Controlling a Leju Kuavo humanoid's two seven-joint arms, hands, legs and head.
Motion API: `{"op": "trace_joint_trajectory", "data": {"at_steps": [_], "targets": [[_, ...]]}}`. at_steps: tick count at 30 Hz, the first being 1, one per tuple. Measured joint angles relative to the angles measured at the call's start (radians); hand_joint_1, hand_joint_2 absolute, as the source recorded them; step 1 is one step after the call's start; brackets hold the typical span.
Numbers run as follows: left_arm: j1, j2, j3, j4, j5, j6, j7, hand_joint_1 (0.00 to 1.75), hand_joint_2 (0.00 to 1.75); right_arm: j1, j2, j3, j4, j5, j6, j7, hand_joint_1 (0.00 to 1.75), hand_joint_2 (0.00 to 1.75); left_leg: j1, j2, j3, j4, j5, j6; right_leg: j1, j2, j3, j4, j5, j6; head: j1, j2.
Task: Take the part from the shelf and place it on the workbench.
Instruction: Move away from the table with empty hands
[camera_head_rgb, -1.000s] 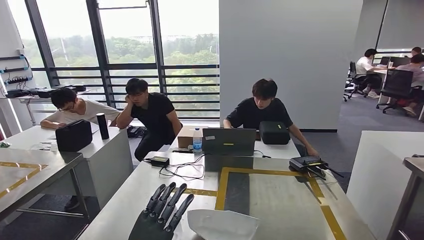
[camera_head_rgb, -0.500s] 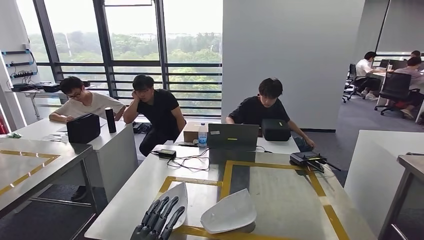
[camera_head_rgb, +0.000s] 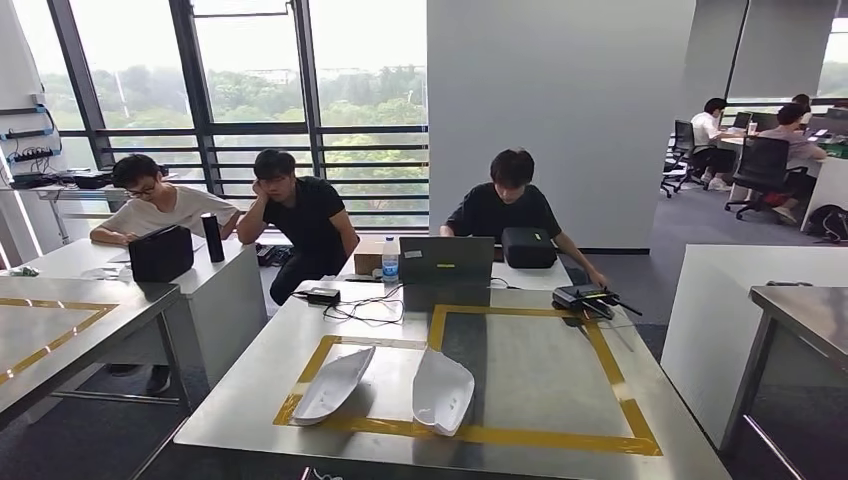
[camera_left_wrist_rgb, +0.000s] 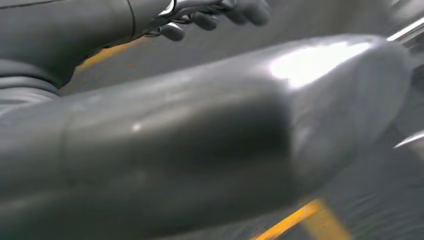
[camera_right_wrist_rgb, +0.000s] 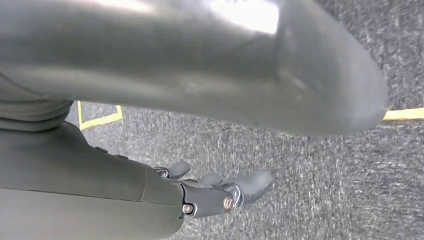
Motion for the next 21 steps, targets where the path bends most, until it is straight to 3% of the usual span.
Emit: {"op": "trace_joint_trajectory", "data": {"at_steps": [1, 3, 4, 5, 6, 8, 10, 11, 12, 14, 15, 16, 18, 19, 20, 21], "targets": [[0.031, -0.002, 0.023, 0.03, 0.009, -0.002, 0.01, 0.0, 0.0, 0.002, -0.002, 0.0, 0.0, 0.0, 0.002, -0.003, 0.0, 0.0, 0.002, -0.007, -0.013, 0.034, -0.042, -0.006, -0.002, -0.002, -0.012, -0.003, 0.012, -0.006, -0.001, 0.0], [0.071, -0.008, 0.058, 0.078, 0.029, -0.016, 0.033, 0.0, 0.0, 0.003, -0.006, 0.0, 0.0, 0.0, 0.003, -0.009, 0.0, 0.0, 0.007, -0.016, -0.045, 0.155, -0.147, -0.017, -0.001, -0.009, -0.04, -0.002, 0.034, -0.011, -0.002, 0.0], [0.085, -0.011, 0.078, 0.1, 0.054, -0.032, 0.059, 0.0, 0.0, 0.003, -0.008, 0.0, 0.0, 0.001, 0.003, -0.012, 0.0, 0.0, 0.01, -0.017, -0.054, 0.217, -0.178, -0.021, -0.001, -0.013, -0.056, -0.001, 0.045, -0.011, -0.003, 0.0], [0.1, -0.015, 0.106, 0.122, 0.091, -0.055, 0.103, 0.0, 0.0, 0.003, -0.011, 0.0, 0.0, 0.005, 0.004, -0.017, 0.0, 0.0, 0.013, -0.017, -0.05, 0.261, -0.183, -0.024, 0.0, -0.016, -0.071, 0.0, 0.057, -0.009, -0.003, 0.0], [0.118, -0.021, 0.139, 0.141, 0.133, -0.077, 0.155, 0.0, 0.0, 0.003, -0.014, 0.0, 0.0, 0.01, 0.005, -0.022, 0.0, 0.0, 0.016, -0.017, -0.031, 0.273, -0.166, -0.026, -0.001, -0.018, -0.087, 0.001, 0.068, -0.007, -0.003, 0.0], [0.163, -0.038, 0.212, 0.169, 0.203, -0.102, 0.243, 0.0, 0.0, 0.003, -0.023, 0.0, 0.0, 0.02, 0.009, -0.032, 0.0, 0.0, 0.024, -0.017, 0.059, 0.196, -0.12, -0.029, -0.002, -0.014, -0.113, 0.005, 0.09, 0.002, -0.004, 0.0], [0.197, -0.059, 0.266, 0.182, 0.244, -0.099, 0.268, 0.0, 0.0, 0.003, -0.032, 0.0, 0.0, 0.021, 0.014, -0.041, 0.0, 0.0, 0.024, -0.02, 0.168, 0.052, -0.136, -0.024, -0.002, -0.013, -0.131, 0.01, 0.108, 0.017, -0.005, 0.0], [0.207, -0.069, 0.289, 0.186, 0.263, -0.087, 0.267, 0.0, 0.0, 0.002, -0.037, 0.0, -0.001, 0.02, 0.016, -0.041, 0.0, 0.0, 0.02, -0.022, 0.196, 0.003, -0.151, -0.018, -0.002, -0.016, -0.135, 0.011, 0.118, 0.025, -0.004, 0.0], [0.213, -0.078, 0.312, 0.19, 0.282, -0.071, 0.262, 0.0, 0.0, 0.001, -0.04, 0.0, -0.001, 0.02, 0.017, -0.035, 0.0, 0.0, 0.015, -0.024, 0.206, -0.024, -0.16, -0.009, -0.003, -0.019, -0.139, 0.009, 0.128, 0.032, -0.003, 0.0], [0.225, -0.09, 0.36, 0.2, 0.309, -0.042, 0.251, 0.0, 0.0, -0.001, -0.044, 0.001, 0.0, 0.019, 0.018, -0.014, 0.0, 0.0, 0.009, -0.021, 0.188, -0.027, -0.146, 0.015, -0.009, -0.021, -0.144, 0.008, 0.138, 0.044, -0.002, 0.0], [0.229, -0.093, 0.382, 0.205, 0.316, -0.038, 0.245, 0.0, 0.0, 0.0, -0.045, 0.001, 0.0, 0.018, 0.018, -0.005, 0.0, 0.0, 0.009, -0.018, 0.178, -0.027, -0.136, 0.027, -0.012, -0.02, -0.151, 0.023, 0.117, 0.049, -0.001, 0.0], [0.231, -0.095, 0.399, 0.207, 0.317, -0.041, 0.24, 0.0, 0.0, 0.001, -0.046, 0.001, 0.0, 0.017, 0.017, -0.003, 0.0, 0.0, 0.009, -0.015, 0.165, -0.028, -0.124, 0.038, -0.013, -0.019, -0.163, 0.056, 0.076, 0.052, 0.0, 0.0], [0.233, -0.095, 0.423, 0.211, 0.314, -0.054, 0.223, 0.0, 0.0, 0.002, -0.045, 0.001, 0.002, 0.014, 0.012, -0.01, 0.0, 0.0, 0.005, -0.013, 0.134, -0.027, -0.098, 0.051, -0.012, -0.017, -0.195, 0.178, -0.037, 0.053, 0.002, 0.0], [0.233, -0.095, 0.43, 0.213, 0.31, -0.059, 0.214, 0.0, 0.0, 0.0, -0.045, 0.0, 0.002, 0.012, 0.009, -0.016, 0.0, 0.0, 0.001, -0.012, 0.117, -0.026, -0.084, 0.052, -0.01, -0.016, -0.206, 0.244, -0.076, 0.052, 0.002, 0.0], [0.233, -0.095, 0.435, 0.214, 0.306, -0.063, 0.206, 0.0, 0.0, -0.003, -0.045, 0.001, 0.002, 0.011, 0.006, -0.02, 0.0, 0.0, -0.002, -0.011, 0.1, -0.024, -0.07, 0.053, -0.007, -0.015, -0.205, 0.293, -0.089, 0.049, 0.002, 0.0], [0.233, -0.095, 0.439, 0.216, 0.303, -0.065, 0.198, 0.0, 0.0, -0.005, -0.045, 0.001, 0.002, 0.011, 0.002, -0.02, 0.0, 0.0, -0.004, -0.01, 0.082, -0.021, -0.056, 0.053, -0.003, -0.014, -0.188, 0.312, -0.076, 0.045, 0.002, 0.0]]}}
